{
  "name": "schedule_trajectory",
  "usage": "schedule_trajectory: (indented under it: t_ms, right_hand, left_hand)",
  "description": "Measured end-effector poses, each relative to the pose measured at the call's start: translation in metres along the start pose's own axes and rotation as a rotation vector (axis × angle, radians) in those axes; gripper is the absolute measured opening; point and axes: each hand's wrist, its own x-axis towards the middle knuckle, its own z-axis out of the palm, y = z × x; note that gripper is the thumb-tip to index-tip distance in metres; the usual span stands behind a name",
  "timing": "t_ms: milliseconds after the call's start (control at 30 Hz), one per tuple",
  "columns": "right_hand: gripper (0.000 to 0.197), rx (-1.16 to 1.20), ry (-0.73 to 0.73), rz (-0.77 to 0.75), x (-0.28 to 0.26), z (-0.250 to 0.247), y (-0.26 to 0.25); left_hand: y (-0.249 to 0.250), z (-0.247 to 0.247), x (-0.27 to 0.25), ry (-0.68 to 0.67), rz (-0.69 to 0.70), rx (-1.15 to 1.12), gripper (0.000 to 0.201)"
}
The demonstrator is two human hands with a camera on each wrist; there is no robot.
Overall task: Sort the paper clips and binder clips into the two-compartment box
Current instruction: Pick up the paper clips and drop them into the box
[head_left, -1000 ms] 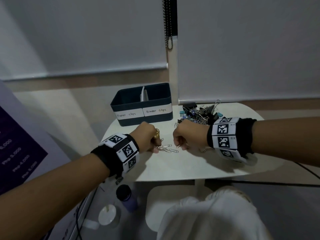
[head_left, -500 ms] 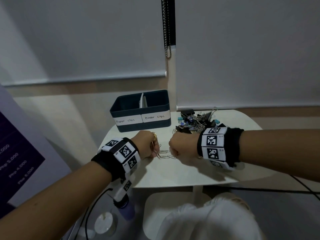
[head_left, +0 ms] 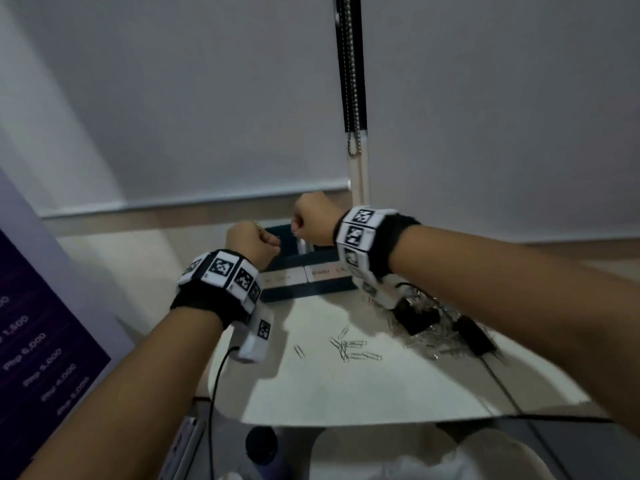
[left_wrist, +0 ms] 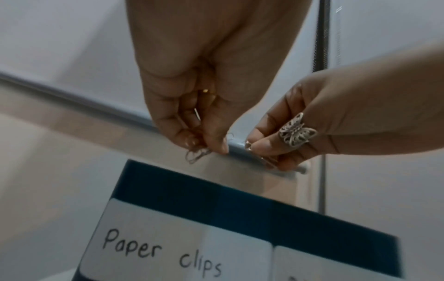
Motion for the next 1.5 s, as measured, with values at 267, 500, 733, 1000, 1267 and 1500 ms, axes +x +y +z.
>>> schedule_trajectory:
  t_ms: [267,500,733,1000,1267,1500]
  right_hand:
    - [0.021,-0.009,-0.076,0.021,0.040,0.028,0.006]
    - [0.014,0.014,-0.185,-0.099,-0.052,0.000,0.033]
    - [0.032,-0.194,-0.547,-0.173,-0.099,0.046,0.040]
    - [0.025,-0.237,-0.528,-0.200,-0.107,0.056,0.043]
    - [0.025,-0.244,-0.513,-0.215,-0.109,0.060,0.039]
    - [0.024,-0.230,-0.518,-0.244,-0.097,0.058,0.035]
  left_hand:
    - [-0.009,0.003,0.048,0.000,-0.002,0.178,0.021]
    - [-0.018,-0.006,-0.025,-0.159,0.443,0.055,0.020]
    - [-0.026,0.053,-0.092,-0.492,0.365,0.294,0.045]
    - [-0.026,0.078,-0.072,-0.480,0.165,0.548,0.064]
    - [-0.036,0.060,-0.078,-0.471,0.133,0.274,0.007]
    - [-0.038,0.065,-0.083,-0.371,0.047,0.442,0.046]
